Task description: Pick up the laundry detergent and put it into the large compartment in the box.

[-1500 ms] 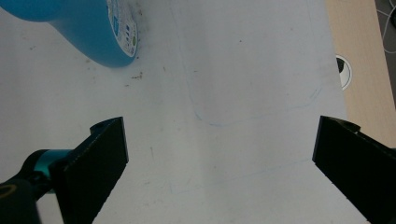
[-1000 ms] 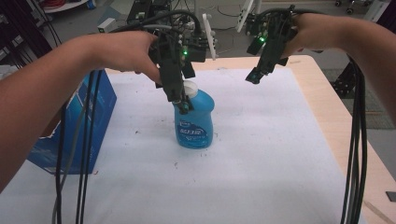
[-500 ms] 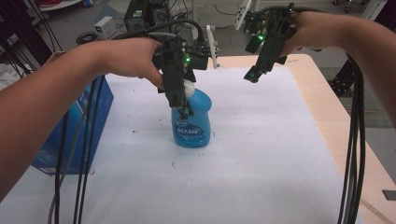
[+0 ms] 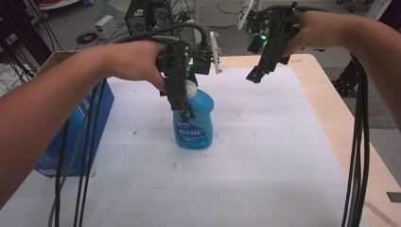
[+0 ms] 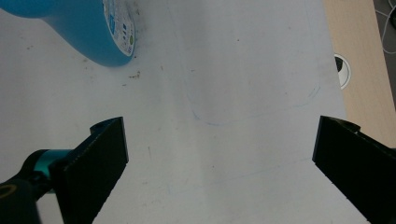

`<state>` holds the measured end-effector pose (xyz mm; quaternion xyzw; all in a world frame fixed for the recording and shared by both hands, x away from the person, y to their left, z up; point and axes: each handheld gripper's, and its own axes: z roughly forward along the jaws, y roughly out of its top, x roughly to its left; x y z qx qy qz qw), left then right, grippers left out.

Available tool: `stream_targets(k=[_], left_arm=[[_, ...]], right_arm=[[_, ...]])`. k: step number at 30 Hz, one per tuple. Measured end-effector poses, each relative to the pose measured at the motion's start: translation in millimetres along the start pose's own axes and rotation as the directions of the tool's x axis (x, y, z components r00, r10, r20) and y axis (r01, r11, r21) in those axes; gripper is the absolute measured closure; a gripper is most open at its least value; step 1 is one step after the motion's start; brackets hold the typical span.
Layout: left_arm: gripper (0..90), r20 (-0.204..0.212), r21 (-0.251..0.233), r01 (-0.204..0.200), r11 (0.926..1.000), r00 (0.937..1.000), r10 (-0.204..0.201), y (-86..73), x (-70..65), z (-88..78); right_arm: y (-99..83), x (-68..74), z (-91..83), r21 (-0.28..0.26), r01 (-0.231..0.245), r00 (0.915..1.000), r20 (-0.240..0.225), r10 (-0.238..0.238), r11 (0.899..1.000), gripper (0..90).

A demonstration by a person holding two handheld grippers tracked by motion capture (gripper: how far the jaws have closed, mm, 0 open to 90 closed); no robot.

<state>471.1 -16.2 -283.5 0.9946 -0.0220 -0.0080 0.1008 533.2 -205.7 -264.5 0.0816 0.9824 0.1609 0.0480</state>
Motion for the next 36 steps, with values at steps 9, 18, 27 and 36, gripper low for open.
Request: stream_targets(k=[9, 18, 27, 36], left_arm=[[16.2, 0.006, 0.003, -0.009, 1.0000, 0.9999, 0.009, -1.3, 1.4, 1.6], [19.7, 0.010, 0.001, -0.018, 0.9998, 0.9998, 0.018, 0.5, 2.2, 4.0], [26.2, 0.028, 0.003, -0.028, 0.9996, 0.9992, 0.027, 0.8, 2.5, 4.6], [35.5, 0.044, -0.010, -0.045, 0.9989, 0.9980, 0.045, -0.2, 1.1, 2.2]], right_arm=[[0.0, -0.7, 0.3, 0.000, 0.005, 1.0000, -0.002, -0.005, 1.000, 2.5], [-0.7, -0.8, 0.2, -0.002, -0.001, 1.0000, -0.001, 0.001, 1.000, 2.5], [-1.6, -1.7, 0.8, 0.001, 0.001, 1.0000, -0.002, -0.001, 1.000, 2.4], [-0.5, -1.5, 1.4, -0.001, -0.001, 1.0000, -0.003, 0.001, 1.000, 2.4]])
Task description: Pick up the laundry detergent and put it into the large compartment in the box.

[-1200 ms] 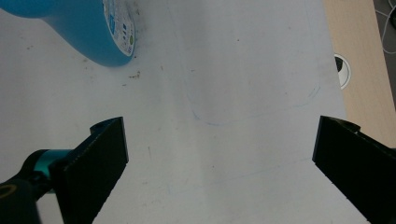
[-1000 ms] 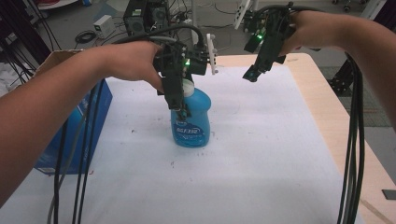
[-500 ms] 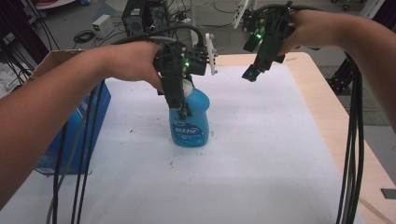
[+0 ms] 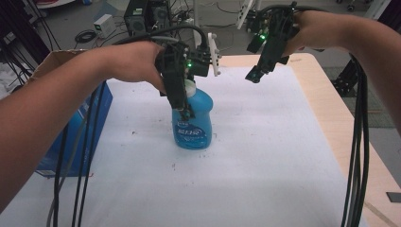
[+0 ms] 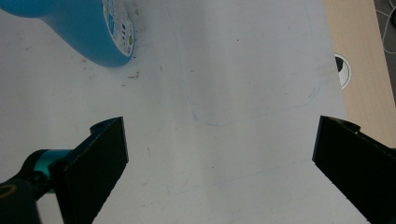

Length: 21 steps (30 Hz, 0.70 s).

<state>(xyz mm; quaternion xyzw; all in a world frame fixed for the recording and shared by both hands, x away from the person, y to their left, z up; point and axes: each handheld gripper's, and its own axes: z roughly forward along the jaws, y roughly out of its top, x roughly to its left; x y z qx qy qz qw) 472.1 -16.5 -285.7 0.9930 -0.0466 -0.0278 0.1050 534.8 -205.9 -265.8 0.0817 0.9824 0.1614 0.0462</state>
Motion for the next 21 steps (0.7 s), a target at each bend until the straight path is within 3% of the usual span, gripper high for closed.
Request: stream_targets(k=[3, 9, 12, 16, 21], left_arm=[[37.4, -0.005, 0.006, -0.013, 0.9999, 0.9999, 0.013, 1.2, -2.9, -0.2], [37.7, -0.022, 0.024, 0.018, 0.9995, 0.9996, -0.018, 2.4, -5.6, -1.4], [37.8, -0.029, 0.022, 0.009, 0.9997, 0.9995, -0.008, 4.7, -13.0, -7.5], [37.7, -0.030, 0.015, 0.041, 0.9991, 0.9987, -0.040, 4.4, -20.8, -25.2], [37.7, -0.052, -0.010, 0.113, 0.9936, 0.9922, -0.113, 0.2, -31.6, -52.0]], right_arm=[[-0.5, -0.1, -0.1, 0.002, 0.001, 1.0000, 0.001, -0.001, 1.000, 2.5], [0.0, 0.7, -0.6, 0.002, 0.000, 1.0000, 0.004, 0.000, 1.000, 2.5], [-0.1, 1.8, -1.3, 0.005, -0.002, 1.0000, 0.007, 0.002, 1.000, 2.5], [0.0, 3.9, -3.4, 0.013, -0.005, 0.9999, 0.012, 0.005, 1.000, 2.5], [1.1, 8.0, -7.9, 0.014, -0.002, 0.9998, 0.018, 0.002, 1.000, 2.5]])
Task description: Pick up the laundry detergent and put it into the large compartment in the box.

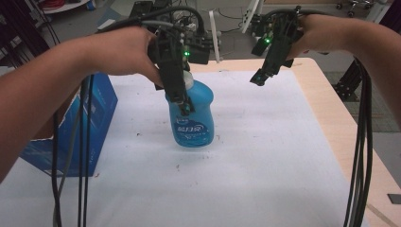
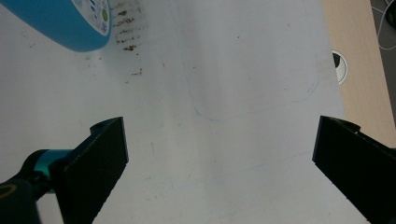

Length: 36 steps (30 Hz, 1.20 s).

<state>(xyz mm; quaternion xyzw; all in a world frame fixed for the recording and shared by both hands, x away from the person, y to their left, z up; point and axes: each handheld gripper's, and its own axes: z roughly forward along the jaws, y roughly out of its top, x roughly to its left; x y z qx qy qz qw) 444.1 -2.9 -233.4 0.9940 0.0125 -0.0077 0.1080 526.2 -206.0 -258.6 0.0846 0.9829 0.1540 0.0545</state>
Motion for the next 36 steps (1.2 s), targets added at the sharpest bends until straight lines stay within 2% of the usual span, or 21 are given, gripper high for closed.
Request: stream_targets(k=[4, 8, 11, 13, 17, 18, 19, 21, 22, 23, 24, 26, 27, 28, 30, 31, 32, 33, 34, 35, 36], left_arm=[[37.7, -0.017, -0.003, 0.075, 0.9972, 0.9971, -0.075, -6.8, -5.3, -21.4], [37.8, -0.034, 0.010, 0.136, 0.9906, 0.9902, -0.136, -15.1, -9.2, -40.3], [37.8, -0.050, 0.029, 0.199, 0.9795, 0.9790, -0.198, -23.3, -11.3, -53.0], [37.8, -0.055, 0.034, 0.246, 0.9686, 0.9681, -0.244, -29.2, -12.6, -62.3], [37.8, -0.062, 0.026, 0.293, 0.9557, 0.9546, -0.291, -42.8, -16.8, -80.2], [37.8, -0.062, 0.026, 0.293, 0.9557, 0.9546, -0.291, -42.8, -16.8, -80.2], [37.8, -0.072, 0.019, 0.334, 0.9425, 0.9407, -0.332, -52.6, -19.7, -93.4], [37.7, -0.078, 0.022, 0.343, 0.9392, 0.9372, -0.340, -56.0, -21.1, -98.0], [37.7, -0.082, 0.020, 0.353, 0.9354, 0.9330, -0.350, -59.1, -22.4, -102.3], [37.8, -0.092, 0.013, 0.384, 0.9232, 0.9198, -0.381, -65.3, -24.8, -110.6], [37.8, -0.092, 0.013, 0.384, 0.9232, 0.9198, -0.381, -65.3, -24.8, -110.6], [37.8, -0.102, 0.006, 0.421, 0.9070, 0.9026, -0.418, -71.8, -27.7, -119.1], [37.8, -0.109, -0.001, 0.444, 0.8960, 0.8906, -0.442, -76.6, -29.8, -125.3], [37.8, -0.109, -0.001, 0.444, 0.8960, 0.8906, -0.442, -76.6, -29.8, -125.3], [37.8, -0.120, -0.010, 0.470, 0.8829, 0.8760, -0.467, -82.1, -31.8, -132.9], [37.8, -0.128, -0.021, 0.494, 0.8694, 0.8611, -0.492, -88.2, -33.3, -140.6], [37.8, -0.133, -0.027, 0.507, 0.8618, 0.8526, -0.505, -91.4, -33.8, -144.6], [37.8, -0.133, -0.027, 0.507, 0.8618, 0.8526, -0.505, -91.4, -33.8, -144.6], [37.8, -0.138, -0.033, 0.518, 0.8550, 0.8448, -0.517, -94.7, -34.4, -148.7], [37.8, -0.147, -0.039, 0.539, 0.8413, 0.8297, -0.539, -101.3, -35.5, -156.4], [37.8, -0.147, -0.039, 0.539, 0.8413, 0.8297, -0.539, -101.3, -35.5, -156.4]], right_arm=[[0.7, 3.4, -3.4, -0.003, -0.002, 1.0000, 0.007, 0.002, 1.000, 2.5], [1.0, 6.7, -5.9, 0.004, 0.004, 0.9999, 0.014, -0.004, 1.000, 2.5], [1.8, 9.4, -7.9, 0.003, 0.011, 0.9998, 0.018, -0.011, 1.000, 2.5], [2.3, 11.4, -9.1, 0.003, 0.010, 0.9997, 0.020, -0.010, 1.000, 2.5], [2.7, 13.3, -10.8, 0.001, 0.015, 0.9996, 0.026, -0.015, 1.000, 2.5], [2.7, 13.3, -10.8, 0.001, 0.015, 0.9996, 0.026, -0.015, 1.000, 2.5], [2.8, 14.0, -11.6, 0.005, 0.020, 0.9994, 0.026, -0.020, 1.000, 2.5], [3.0, 14.5, -12.2, 0.003, 0.018, 0.9995, 0.025, -0.018, 1.000, 2.4], [3.0, 14.5, -12.2, 0.003, 0.018, 0.9995, 0.025, -0.018, 1.000, 2.4], [3.2, 14.6, -12.5, -0.002, 0.020, 0.9995, 0.025, -0.020, 1.000, 2.5], [3.3, 14.8, -12.6, -0.004, 0.021, 0.9995, 0.024, -0.021, 1.000, 2.5], [3.4, 14.9, -12.5, -0.005, 0.020, 0.9995, 0.025, -0.020, 1.000, 2.4], [3.6, 15.0, -12.6, -0.003, 0.022, 0.9994, 0.026, -0.022, 1.000, 2.5], [3.6, 15.0, -12.6, -0.003, 0.022, 0.9994, 0.026, -0.022, 1.000, 2.5], [3.8, 15.0, -12.6, -0.002, 0.021, 0.9995, 0.024, -0.021, 1.000, 2.5], [4.3, 15.2, -12.5, -0.002, 0.020, 0.9995, 0.025, -0.020, 1.000, 2.5], [4.6, 15.2, -12.4, -0.003, 0.022, 0.9994, 0.025, -0.022, 1.000, 2.4], [5.0, 15.6, -12.5, -0.002, 0.022, 0.9995, 0.023, -0.022, 1.000, 2.5], [5.0, 15.6, -12.5, -0.002, 0.022, 0.9995, 0.023, -0.022, 1.000, 2.5], [5.9, 16.3, -12.6, -0.004, 0.027, 0.9994, 0.024, -0.027, 1.000, 2.5], [5.9, 16.3, -12.6, -0.004, 0.027, 0.9994, 0.024, -0.027, 1.000, 2.5]])
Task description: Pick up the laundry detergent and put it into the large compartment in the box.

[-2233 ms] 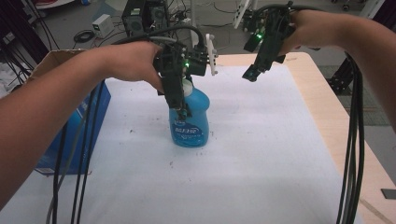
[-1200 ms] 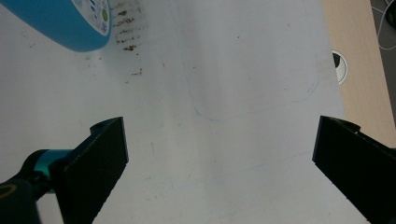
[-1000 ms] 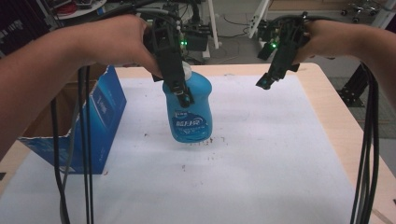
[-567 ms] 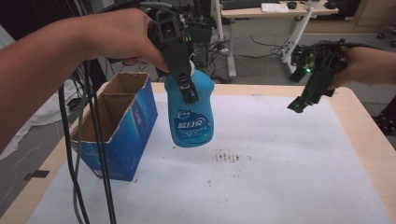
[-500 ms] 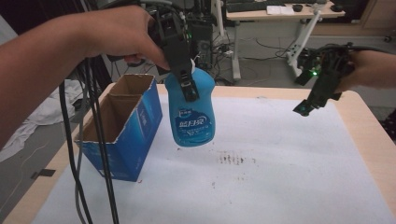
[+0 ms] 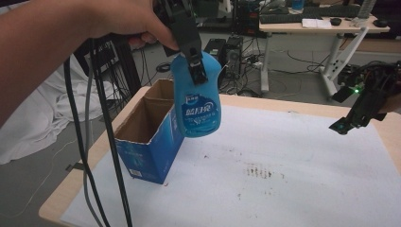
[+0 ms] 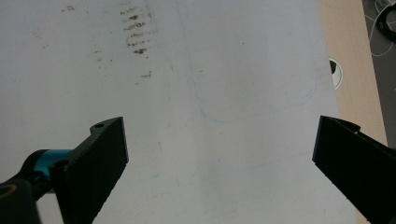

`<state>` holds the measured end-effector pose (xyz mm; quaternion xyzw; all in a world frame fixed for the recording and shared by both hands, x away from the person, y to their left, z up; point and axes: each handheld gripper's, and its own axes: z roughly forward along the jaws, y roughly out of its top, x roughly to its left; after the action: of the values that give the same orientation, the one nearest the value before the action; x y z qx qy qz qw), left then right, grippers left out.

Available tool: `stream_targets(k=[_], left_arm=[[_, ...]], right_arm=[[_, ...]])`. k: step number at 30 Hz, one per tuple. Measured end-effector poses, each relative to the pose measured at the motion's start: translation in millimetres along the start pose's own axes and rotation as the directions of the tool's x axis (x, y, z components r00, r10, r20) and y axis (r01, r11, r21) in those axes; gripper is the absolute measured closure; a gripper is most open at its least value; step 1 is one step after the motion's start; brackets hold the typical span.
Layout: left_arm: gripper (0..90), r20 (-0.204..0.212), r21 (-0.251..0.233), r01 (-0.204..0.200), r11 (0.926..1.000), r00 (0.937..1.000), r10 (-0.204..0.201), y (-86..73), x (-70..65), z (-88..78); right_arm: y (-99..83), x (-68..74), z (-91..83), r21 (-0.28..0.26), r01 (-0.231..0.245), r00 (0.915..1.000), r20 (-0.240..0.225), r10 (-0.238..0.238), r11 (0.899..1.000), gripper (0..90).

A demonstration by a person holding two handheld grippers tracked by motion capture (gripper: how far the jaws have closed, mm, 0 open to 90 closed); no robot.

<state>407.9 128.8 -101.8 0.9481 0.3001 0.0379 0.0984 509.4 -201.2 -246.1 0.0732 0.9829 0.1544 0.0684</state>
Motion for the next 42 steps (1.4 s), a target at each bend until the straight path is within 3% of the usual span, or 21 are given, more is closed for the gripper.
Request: stream_targets(k=[1, 4, 7, 10, 14, 21, 30, 42], left_arm=[[37.8, -0.006, -0.008, 0.026, 0.9996, 0.9996, -0.026, -5.8, 3.5, -7.1], [37.8, -0.009, -0.020, 0.040, 0.9990, 0.9992, -0.040, -11.8, 6.3, -13.7], [37.8, -0.006, -0.035, 0.079, 0.9962, 0.9968, -0.079, -24.5, 13.1, -23.4], [37.7, -0.008, -0.050, 0.092, 0.9945, 0.9957, -0.093, -34.8, 18.9, -29.9], [37.8, -0.009, -0.050, 0.078, 0.9957, 0.9968, -0.079, -47.6, 25.4, -35.2], [37.8, -0.008, -0.051, 0.103, 0.9934, 0.9946, -0.103, -66.4, 38.3, -40.1], [37.8, -0.041, -0.038, 0.103, 0.9939, 0.9937, -0.105, -85.1, 50.6, -37.4], [37.8, -0.066, -0.023, 0.088, 0.9958, 0.9937, -0.090, -101.7, 67.1, -16.4]], right_arm=[[0.6, 0.6, -0.4, -0.002, 0.000, 1.0000, 0.000, 0.000, 1.000, 2.5], [0.8, 0.8, -1.1, -0.002, 0.001, 1.0000, 0.002, -0.001, 1.000, 2.5], [1.3, 1.9, -1.1, -0.002, 0.001, 1.0000, 0.002, -0.001, 1.000, 2.5], [1.8, 2.3, -1.5, -0.002, 0.002, 1.0000, 0.003, -0.002, 1.000, 2.5], [3.0, 3.3, -1.6, -0.003, 0.000, 1.0000, 0.002, 0.000, 1.000, 2.5], [5.4, 3.6, -0.3, -0.004, 0.005, 1.0000, 0.002, -0.005, 1.000, 2.5], [6.6, 2.5, 1.9, -0.001, 0.002, 1.0000, -0.003, -0.002, 1.000, 2.5], [5.5, 1.1, 3.7, 0.006, -0.008, 1.0000, -0.002, 0.008, 1.000, 2.4]])
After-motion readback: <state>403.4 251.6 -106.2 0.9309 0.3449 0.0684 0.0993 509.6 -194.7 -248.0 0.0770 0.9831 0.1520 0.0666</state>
